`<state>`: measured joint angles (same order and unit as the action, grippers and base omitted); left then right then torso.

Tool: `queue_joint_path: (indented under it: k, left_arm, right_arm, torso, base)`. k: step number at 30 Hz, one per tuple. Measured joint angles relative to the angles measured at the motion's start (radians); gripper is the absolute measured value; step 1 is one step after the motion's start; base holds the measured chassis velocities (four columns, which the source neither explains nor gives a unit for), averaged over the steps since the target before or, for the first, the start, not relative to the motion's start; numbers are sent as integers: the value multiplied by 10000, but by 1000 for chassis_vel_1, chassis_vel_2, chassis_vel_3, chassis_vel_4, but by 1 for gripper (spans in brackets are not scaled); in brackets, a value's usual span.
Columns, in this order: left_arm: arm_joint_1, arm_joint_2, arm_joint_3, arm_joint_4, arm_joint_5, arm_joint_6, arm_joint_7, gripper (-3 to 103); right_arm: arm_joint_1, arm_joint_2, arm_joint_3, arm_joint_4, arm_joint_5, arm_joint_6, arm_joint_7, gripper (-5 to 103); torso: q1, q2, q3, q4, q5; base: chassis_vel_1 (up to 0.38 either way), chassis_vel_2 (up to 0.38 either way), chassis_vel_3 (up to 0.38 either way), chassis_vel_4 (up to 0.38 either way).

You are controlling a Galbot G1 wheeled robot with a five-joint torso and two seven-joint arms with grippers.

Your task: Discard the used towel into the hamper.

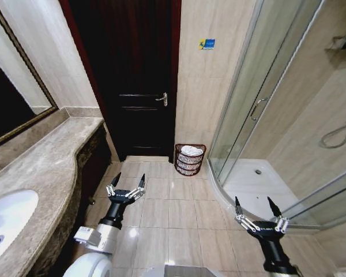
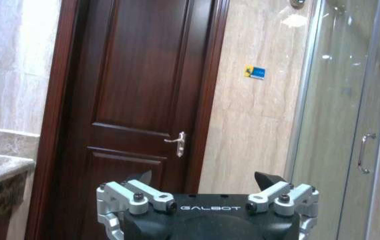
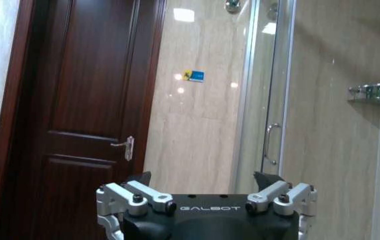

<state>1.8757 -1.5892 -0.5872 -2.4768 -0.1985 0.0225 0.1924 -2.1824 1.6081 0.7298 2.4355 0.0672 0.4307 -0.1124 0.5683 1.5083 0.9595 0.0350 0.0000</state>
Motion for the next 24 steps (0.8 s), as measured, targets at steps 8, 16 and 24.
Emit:
queue_joint_path:
  k: [8, 16, 24]
  left_arm:
    - [0, 0, 0, 0, 0, 0, 0, 100]
    - [0, 0, 0, 0, 0, 0, 0, 100]
    - [0, 0, 0, 0, 0, 0, 0, 100]
  right_arm:
    - [0, 0, 0, 0, 0, 0, 0, 100]
    - [0, 0, 0, 0, 0, 0, 0, 100]
    - [0, 0, 0, 0, 0, 0, 0, 100]
  torso:
    - [0, 0, 0, 0, 0]
    - [0, 0, 0, 0, 0]
    - [0, -1, 0, 0, 0]
  base:
    - [0, 0, 0, 0]
    - [0, 0, 0, 0]
    - [0, 0, 0, 0]
